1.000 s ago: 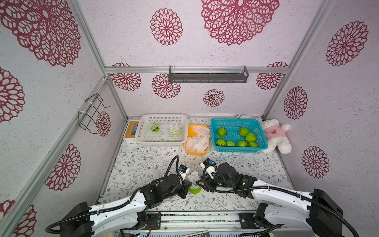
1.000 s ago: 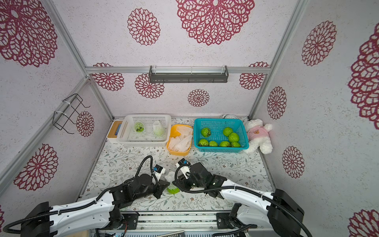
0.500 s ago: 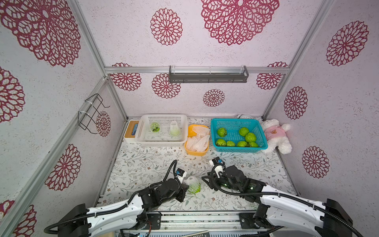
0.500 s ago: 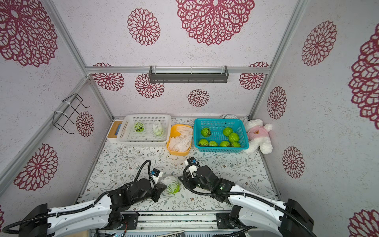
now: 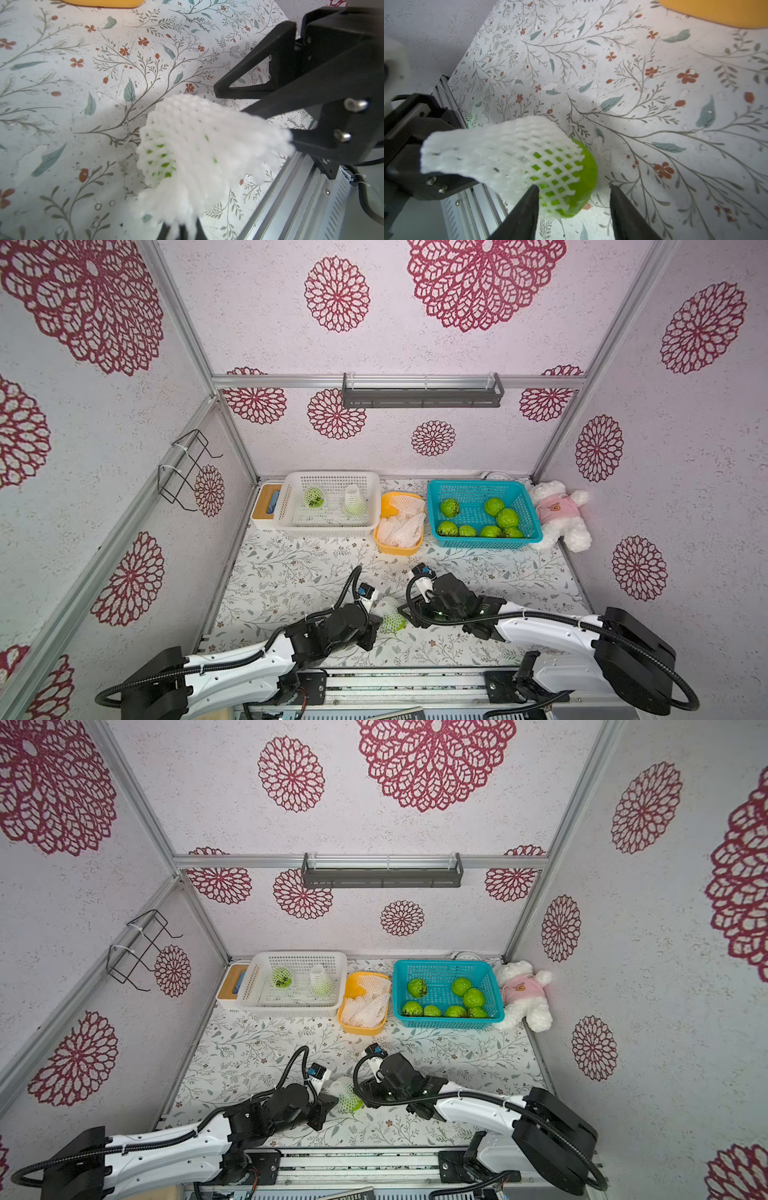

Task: Sleeve custard apples in foam nets
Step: Put on the foam net on the custard apple.

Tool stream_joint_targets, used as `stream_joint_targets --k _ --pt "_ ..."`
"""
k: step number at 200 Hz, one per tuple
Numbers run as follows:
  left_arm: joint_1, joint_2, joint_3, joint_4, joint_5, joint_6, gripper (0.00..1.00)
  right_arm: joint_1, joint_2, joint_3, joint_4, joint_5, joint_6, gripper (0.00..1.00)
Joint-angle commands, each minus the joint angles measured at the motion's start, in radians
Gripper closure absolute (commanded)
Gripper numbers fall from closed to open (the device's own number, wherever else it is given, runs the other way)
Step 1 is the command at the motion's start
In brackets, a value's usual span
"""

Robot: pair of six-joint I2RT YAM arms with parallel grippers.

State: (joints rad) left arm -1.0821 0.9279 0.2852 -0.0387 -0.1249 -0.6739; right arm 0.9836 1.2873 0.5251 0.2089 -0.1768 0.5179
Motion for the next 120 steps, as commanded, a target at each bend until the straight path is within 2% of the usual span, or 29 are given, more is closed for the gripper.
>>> stream_joint_targets --k 1,21,92,120 --pt "-0.013 -0.001 -0.008 0.027 -0.030 -0.025 1.00 -0.005 0.025 0.034 0.096 -0.065 0.030 0.44" --pt "-0.016 -0.004 -0.009 0.022 -0.033 -0.026 1.00 -0.004 0.053 0.038 0.108 -0.073 0.036 0.49" --pt "-0.016 -0.012 -0.005 0.013 -0.045 -0.024 1.00 -0.005 0.058 0.026 0.079 -0.012 0.069 0.86" --pt "-0.016 -0.011 0.000 0.014 -0.041 -0.021 1.00 -0.006 0.053 0.020 0.051 0.026 0.085 0.95"
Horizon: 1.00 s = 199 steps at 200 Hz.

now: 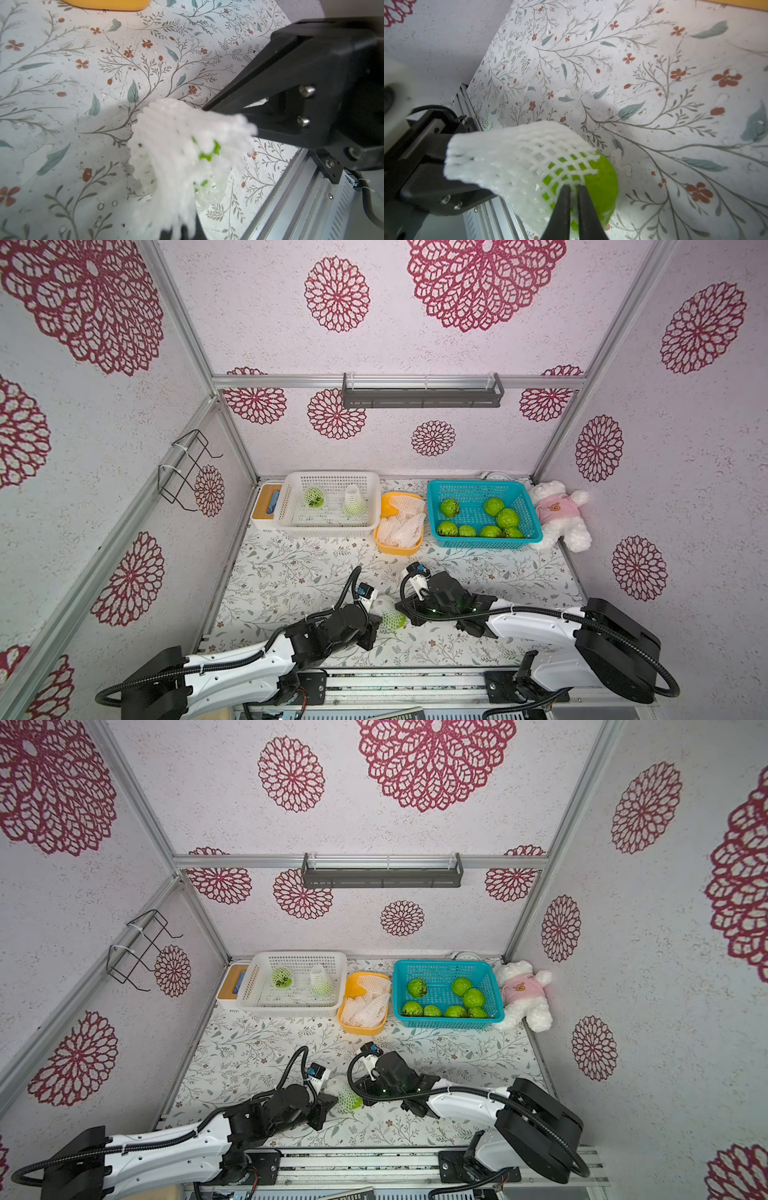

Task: Sleeve custard apples in foam nets
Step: Put on the foam net on the custard apple.

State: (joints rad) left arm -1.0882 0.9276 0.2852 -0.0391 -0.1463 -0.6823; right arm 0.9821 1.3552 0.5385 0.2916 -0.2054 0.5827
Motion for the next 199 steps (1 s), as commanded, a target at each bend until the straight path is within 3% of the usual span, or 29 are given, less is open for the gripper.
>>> stream_joint_targets --k 1,32,124,174,199 --pt "-0.010 -0.010 0.000 0.015 -0.019 -0.012 1.00 -0.004 -0.016 0.006 -0.032 0.056 0.021 0.95" --pt "-0.017 0.011 0.013 0.025 -0.011 -0.008 1.00 -0.007 -0.022 0.004 -0.073 0.094 0.029 1.00" --pt "-0.067 0.118 0.063 0.068 -0.035 -0.006 1.00 -0.012 -0.040 -0.015 -0.135 0.144 0.040 1.00" --pt "-0.077 0.148 0.066 0.094 -0.036 -0.006 0.62 -0.011 -0.048 -0.024 -0.155 0.145 0.033 1.00" --pt "-0.076 0.147 0.065 0.100 -0.044 0.004 0.50 -0.014 -0.059 -0.029 -0.160 0.150 0.029 1.00"
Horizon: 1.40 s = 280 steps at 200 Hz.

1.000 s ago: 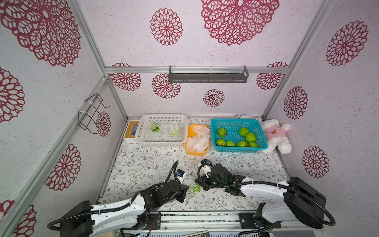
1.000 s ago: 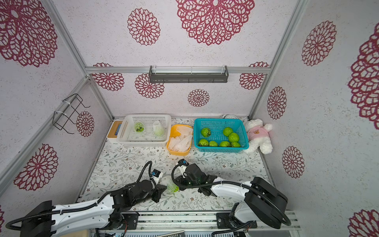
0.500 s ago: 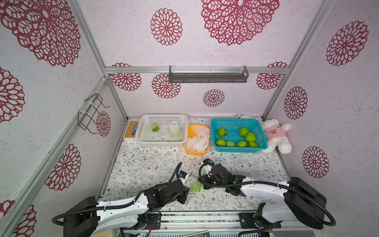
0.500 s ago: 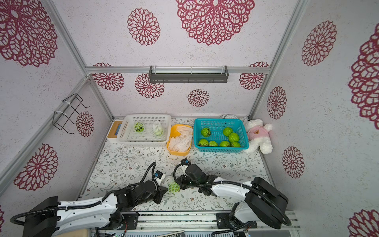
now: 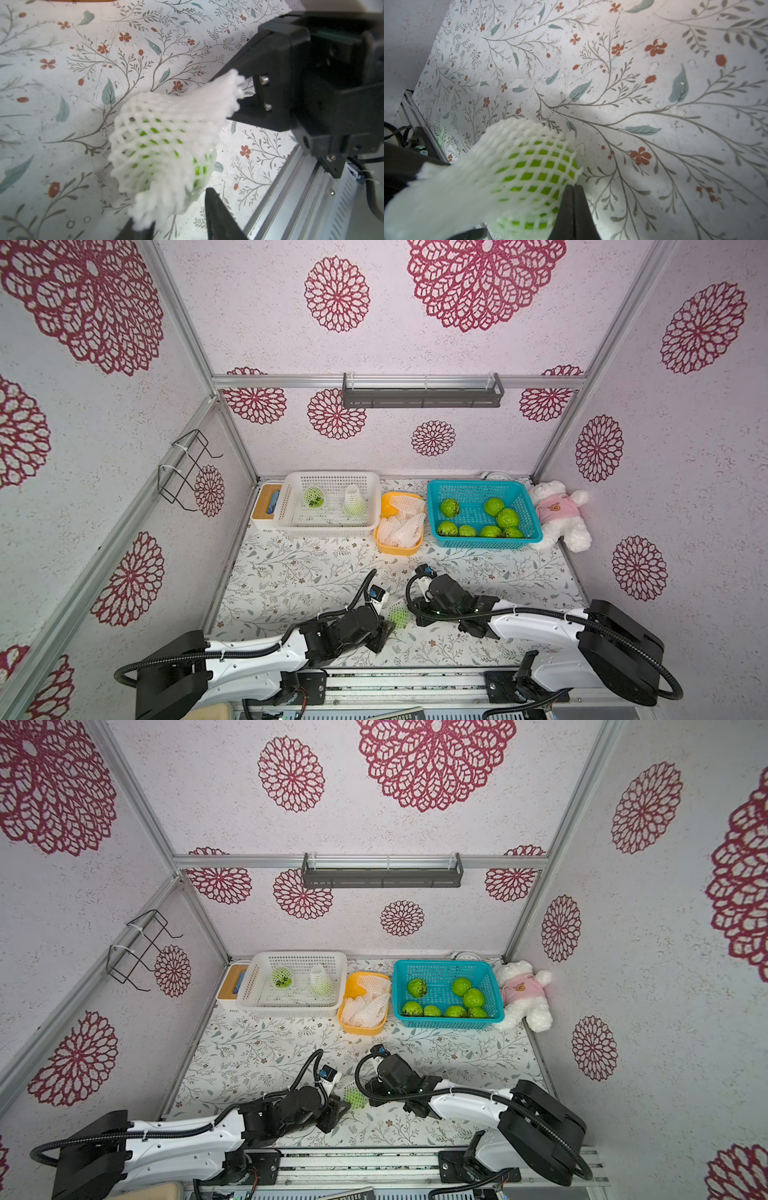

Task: Sleeve custard apples in foam nets
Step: Put on the foam net on the custard apple.

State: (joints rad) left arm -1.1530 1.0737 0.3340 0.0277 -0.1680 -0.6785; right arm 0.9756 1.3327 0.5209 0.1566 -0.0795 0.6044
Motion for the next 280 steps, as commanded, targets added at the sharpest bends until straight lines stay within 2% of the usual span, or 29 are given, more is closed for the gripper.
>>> stream_joint_targets --k 1,22,54,134,166,195,219,246,280 --pt "-0.012 0.000 0.016 0.034 -0.022 0.000 0.49 -0.007 -0.037 -0.012 -0.025 0.024 0.007 1.00" --pt "-0.012 -0.010 0.013 0.039 -0.024 0.006 0.39 -0.009 -0.042 -0.017 -0.025 0.027 0.006 1.00" --pt "-0.012 -0.012 0.008 0.047 -0.037 0.008 0.30 -0.010 -0.031 -0.025 -0.013 0.020 0.009 1.00" --pt "-0.013 0.020 0.020 0.034 -0.073 -0.011 0.30 -0.011 -0.005 -0.044 0.015 -0.028 0.030 0.99" --pt "-0.012 0.089 0.049 0.042 -0.064 -0.010 0.34 -0.010 -0.015 -0.051 0.019 -0.032 0.039 0.87" --pt "-0.011 0.145 0.079 0.037 -0.061 -0.011 0.43 -0.010 -0.043 -0.057 0.000 -0.009 0.050 0.68" --pt "-0.011 0.155 0.086 0.026 -0.069 -0.016 0.49 -0.013 -0.098 -0.072 -0.043 0.030 0.053 0.61" --pt "-0.012 0.146 0.084 0.023 -0.074 -0.017 0.49 -0.018 -0.204 -0.078 -0.121 0.072 0.044 0.56" --pt "-0.012 0.132 0.088 0.011 -0.080 -0.014 0.43 -0.020 -0.380 -0.075 -0.191 0.140 -0.009 0.40"
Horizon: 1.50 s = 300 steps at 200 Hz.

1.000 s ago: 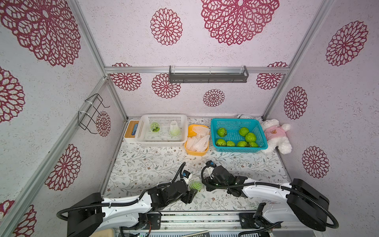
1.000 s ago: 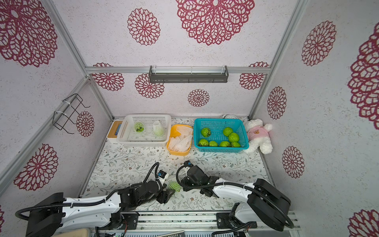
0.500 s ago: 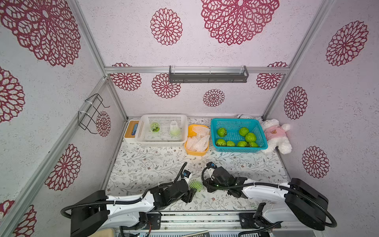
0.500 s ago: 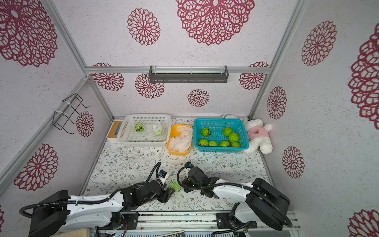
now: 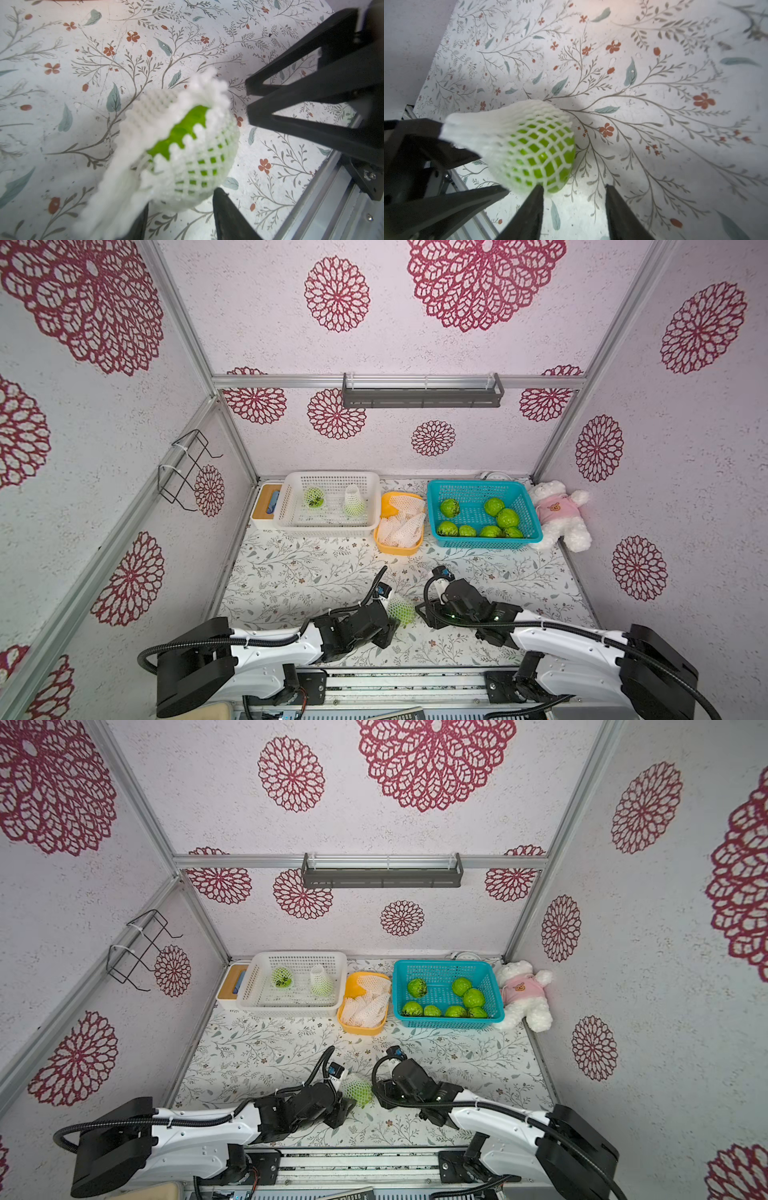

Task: Sleeve custard apples in foam nets
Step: Put on the foam net on the custard apple.

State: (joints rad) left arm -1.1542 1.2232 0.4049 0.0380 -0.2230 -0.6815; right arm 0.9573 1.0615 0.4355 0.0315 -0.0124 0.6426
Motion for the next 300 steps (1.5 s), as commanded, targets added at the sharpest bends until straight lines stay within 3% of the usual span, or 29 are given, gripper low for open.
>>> stream_joint_targets --k 1,37,85,141,198,236,300 --pt "-0.011 -0.018 0.016 0.001 -0.025 -0.011 0.43 -0.002 -0.116 0.010 -0.067 0.075 -0.049 0.39" --pt "-0.012 -0.064 0.009 -0.023 -0.048 -0.008 0.31 -0.002 -0.239 0.012 -0.041 0.082 -0.164 0.27" --pt "-0.013 -0.244 0.017 -0.165 -0.065 0.011 0.00 0.003 -0.196 0.020 0.116 -0.058 -0.394 0.24" --pt "-0.011 -0.544 -0.039 -0.295 -0.169 0.022 0.03 0.007 -0.113 0.029 0.255 -0.152 -0.621 0.17" --pt "-0.003 -0.628 -0.022 -0.368 -0.237 0.021 0.03 0.014 -0.053 0.086 0.195 -0.275 -0.638 0.15" --pt "0.011 -0.668 -0.001 -0.407 -0.259 0.050 0.03 0.020 -0.068 0.066 0.203 -0.226 -0.676 0.10" --pt "0.031 -0.742 0.006 -0.454 -0.283 0.052 0.03 0.020 0.141 0.144 0.234 -0.288 -0.746 0.10"
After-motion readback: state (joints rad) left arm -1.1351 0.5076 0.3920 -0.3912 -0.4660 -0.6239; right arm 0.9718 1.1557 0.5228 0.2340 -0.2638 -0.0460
